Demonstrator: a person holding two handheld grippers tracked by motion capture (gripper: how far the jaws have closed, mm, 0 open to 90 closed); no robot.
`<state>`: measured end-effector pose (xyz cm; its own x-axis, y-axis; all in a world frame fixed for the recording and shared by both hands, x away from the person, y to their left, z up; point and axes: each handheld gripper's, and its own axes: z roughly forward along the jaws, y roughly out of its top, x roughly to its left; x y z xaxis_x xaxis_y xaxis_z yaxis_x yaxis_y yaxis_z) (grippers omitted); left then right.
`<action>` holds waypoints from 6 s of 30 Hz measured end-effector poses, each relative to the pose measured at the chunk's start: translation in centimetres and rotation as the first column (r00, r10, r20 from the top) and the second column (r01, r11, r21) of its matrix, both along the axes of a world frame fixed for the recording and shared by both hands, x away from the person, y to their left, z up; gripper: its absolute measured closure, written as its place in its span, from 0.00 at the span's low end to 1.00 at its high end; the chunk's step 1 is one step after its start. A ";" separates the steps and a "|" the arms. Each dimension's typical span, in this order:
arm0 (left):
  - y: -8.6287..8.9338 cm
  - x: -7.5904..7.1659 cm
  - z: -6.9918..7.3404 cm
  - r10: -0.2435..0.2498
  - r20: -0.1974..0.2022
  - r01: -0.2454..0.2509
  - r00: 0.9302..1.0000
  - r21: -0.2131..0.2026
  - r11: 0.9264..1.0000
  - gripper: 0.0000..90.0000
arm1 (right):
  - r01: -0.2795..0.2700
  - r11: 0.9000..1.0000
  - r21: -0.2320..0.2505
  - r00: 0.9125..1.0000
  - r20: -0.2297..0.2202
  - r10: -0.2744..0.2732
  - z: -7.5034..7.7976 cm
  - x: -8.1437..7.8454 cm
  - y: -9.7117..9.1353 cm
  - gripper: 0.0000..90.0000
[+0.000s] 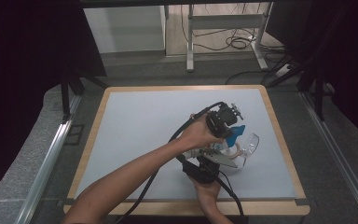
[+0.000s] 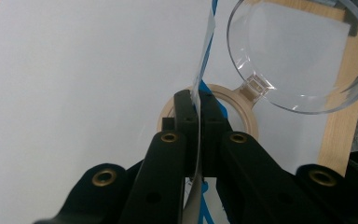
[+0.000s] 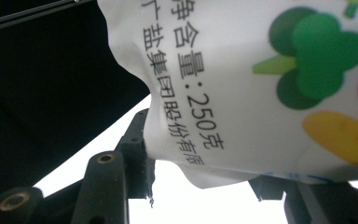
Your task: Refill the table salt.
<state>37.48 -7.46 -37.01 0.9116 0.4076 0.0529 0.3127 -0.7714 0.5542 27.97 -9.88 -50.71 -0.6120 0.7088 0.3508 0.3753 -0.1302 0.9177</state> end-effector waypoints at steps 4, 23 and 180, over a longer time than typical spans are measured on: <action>0.1 0.0 0.0 -0.001 -0.001 0.001 1.000 0.000 1.000 1.00 | -0.001 1.000 -0.003 1.000 0.003 0.001 0.0 0.0 0.1 0.56; 0.3 0.1 0.1 0.005 0.004 -0.005 1.000 -0.007 1.000 1.00 | 0.002 1.000 -0.027 1.000 0.021 -0.001 0.0 0.0 0.1 0.58; -1.2 -0.3 0.2 -0.007 0.005 0.006 1.000 0.083 0.996 1.00 | 0.017 0.999 -0.029 0.999 0.048 -0.016 1.1 0.6 0.1 0.63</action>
